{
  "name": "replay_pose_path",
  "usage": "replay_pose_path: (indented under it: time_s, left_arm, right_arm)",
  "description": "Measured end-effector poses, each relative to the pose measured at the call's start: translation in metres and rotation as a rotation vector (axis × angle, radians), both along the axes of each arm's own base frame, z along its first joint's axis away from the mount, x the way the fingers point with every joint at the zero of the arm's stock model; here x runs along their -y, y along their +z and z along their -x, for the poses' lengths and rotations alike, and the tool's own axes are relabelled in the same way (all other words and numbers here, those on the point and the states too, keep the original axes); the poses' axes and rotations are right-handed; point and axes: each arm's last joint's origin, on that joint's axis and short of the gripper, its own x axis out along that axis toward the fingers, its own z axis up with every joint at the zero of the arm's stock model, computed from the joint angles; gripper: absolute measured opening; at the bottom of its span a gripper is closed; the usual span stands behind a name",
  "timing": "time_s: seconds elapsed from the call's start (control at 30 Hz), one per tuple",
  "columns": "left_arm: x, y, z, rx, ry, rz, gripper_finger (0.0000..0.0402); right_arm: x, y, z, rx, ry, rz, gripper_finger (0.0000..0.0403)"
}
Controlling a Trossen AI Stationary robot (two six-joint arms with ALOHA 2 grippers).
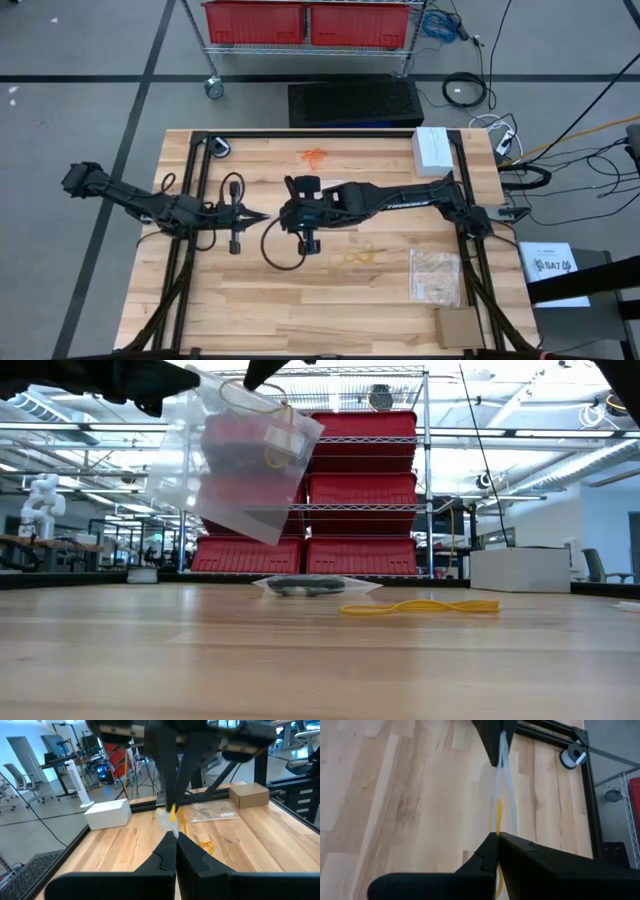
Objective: Sort rubber bands
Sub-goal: Put the top yellow rubber band on the zip bag
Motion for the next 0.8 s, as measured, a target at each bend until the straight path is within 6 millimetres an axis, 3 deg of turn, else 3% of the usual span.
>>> replay_pose_path:
  time_s: [0.57,0.8]
  left_arm:
    - [0.0,0.0,0.0,0.003,0.0,0.001,0.0]
    - [0.0,0.001,0.0,0.008,0.0,0.002,0.0]
  right_arm:
    - [0.002,-0.003,-0.004,0.004,0.017,-0.024,0.0]
    - [0.013,-0.008,-0.01,0.007,0.029,-0.072,0.0001]
